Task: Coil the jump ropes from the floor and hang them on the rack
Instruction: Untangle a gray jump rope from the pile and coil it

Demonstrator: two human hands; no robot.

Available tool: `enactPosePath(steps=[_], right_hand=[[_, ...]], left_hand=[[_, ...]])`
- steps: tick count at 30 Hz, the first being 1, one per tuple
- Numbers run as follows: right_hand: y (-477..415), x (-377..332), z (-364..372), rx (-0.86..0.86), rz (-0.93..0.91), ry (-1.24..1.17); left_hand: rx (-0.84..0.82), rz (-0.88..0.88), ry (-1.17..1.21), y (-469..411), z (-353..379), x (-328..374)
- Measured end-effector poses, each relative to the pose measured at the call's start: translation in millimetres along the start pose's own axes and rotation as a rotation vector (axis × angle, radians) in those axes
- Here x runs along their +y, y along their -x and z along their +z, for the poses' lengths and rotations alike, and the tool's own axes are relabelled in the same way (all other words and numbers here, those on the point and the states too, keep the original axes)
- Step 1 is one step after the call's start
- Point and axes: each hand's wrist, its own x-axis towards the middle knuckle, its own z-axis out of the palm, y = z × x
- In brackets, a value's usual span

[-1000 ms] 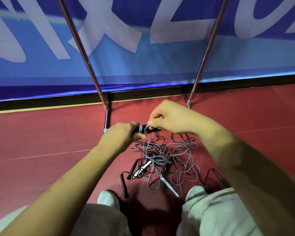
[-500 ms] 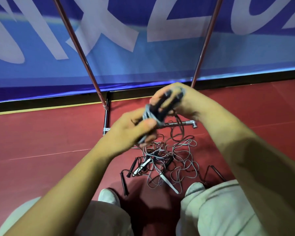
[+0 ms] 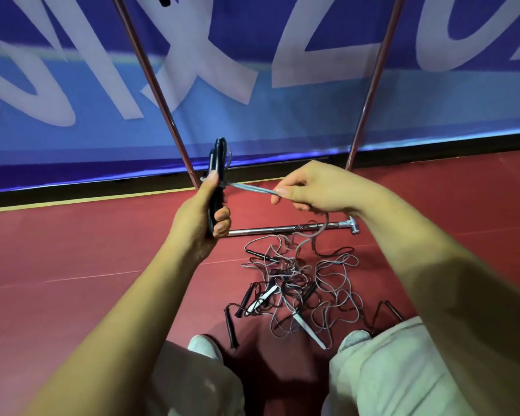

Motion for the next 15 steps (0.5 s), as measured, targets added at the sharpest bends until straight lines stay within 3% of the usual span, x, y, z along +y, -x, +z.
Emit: enactPosePath(steps=[3, 9, 15], right_hand=[[4.5, -5.7, -1.8, -0.009, -0.017, 0.057], [6.7, -10.8, -11.8, 0.075, -0.028, -0.031], [-11.2, -3.1, -6.7, 0.061, 0.043, 0.010]], left_hand=[[0.044, -0.012, -0.118, 5.1, -2.4, 5.7], [-0.128, 0.131, -0.187, -4.6, -8.1, 24.7], [-0.162, 0.063, -0.183, -26.5, -30.3, 10.4]])
